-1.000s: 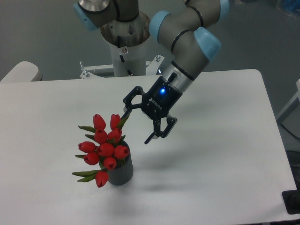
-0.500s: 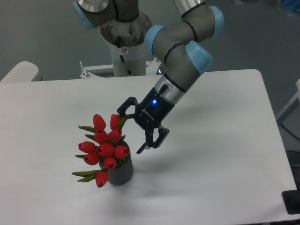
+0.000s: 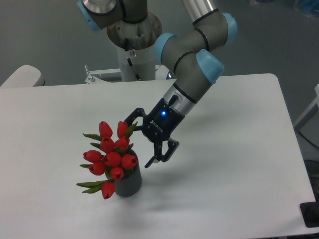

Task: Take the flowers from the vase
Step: 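Move the open gripper toward the tulip stems above the grey vase, then lower the gripper around the tulip stems and close it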

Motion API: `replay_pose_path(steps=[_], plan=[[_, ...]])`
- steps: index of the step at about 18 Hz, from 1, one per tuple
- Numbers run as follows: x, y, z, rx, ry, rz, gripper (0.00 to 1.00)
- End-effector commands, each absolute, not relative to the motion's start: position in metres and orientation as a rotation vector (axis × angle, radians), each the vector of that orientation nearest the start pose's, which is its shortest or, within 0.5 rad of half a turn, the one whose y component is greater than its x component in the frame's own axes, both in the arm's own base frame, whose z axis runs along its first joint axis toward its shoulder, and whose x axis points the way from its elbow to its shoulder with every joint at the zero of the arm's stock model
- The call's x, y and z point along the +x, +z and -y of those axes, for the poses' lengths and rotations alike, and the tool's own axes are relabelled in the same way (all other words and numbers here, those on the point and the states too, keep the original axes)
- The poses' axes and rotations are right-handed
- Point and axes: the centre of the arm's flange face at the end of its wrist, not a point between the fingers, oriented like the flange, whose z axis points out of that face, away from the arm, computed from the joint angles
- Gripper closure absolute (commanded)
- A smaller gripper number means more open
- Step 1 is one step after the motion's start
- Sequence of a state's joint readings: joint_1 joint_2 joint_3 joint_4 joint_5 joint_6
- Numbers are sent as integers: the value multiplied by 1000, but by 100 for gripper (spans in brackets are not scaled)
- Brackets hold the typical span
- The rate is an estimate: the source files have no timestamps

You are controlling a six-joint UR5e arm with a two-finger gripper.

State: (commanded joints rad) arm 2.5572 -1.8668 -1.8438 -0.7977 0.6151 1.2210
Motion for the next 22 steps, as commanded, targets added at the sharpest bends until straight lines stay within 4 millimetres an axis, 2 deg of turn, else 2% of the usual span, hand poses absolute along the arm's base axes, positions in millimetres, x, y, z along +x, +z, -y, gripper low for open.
replay_pose_path(steps=[4,8,15,16,20,22], plan=[[-346,316,-499,-2136,-320,-393,0],[-344,312,-498,-2133,-328,-389,0],[-341,315,-502,-2122,-322,-405,0],[-341,314,-502,-2122,-323,-404,2],[-342,313,-503,-2119,-322,-407,30],[-342,314,-504,-2116,-322,-408,40]])
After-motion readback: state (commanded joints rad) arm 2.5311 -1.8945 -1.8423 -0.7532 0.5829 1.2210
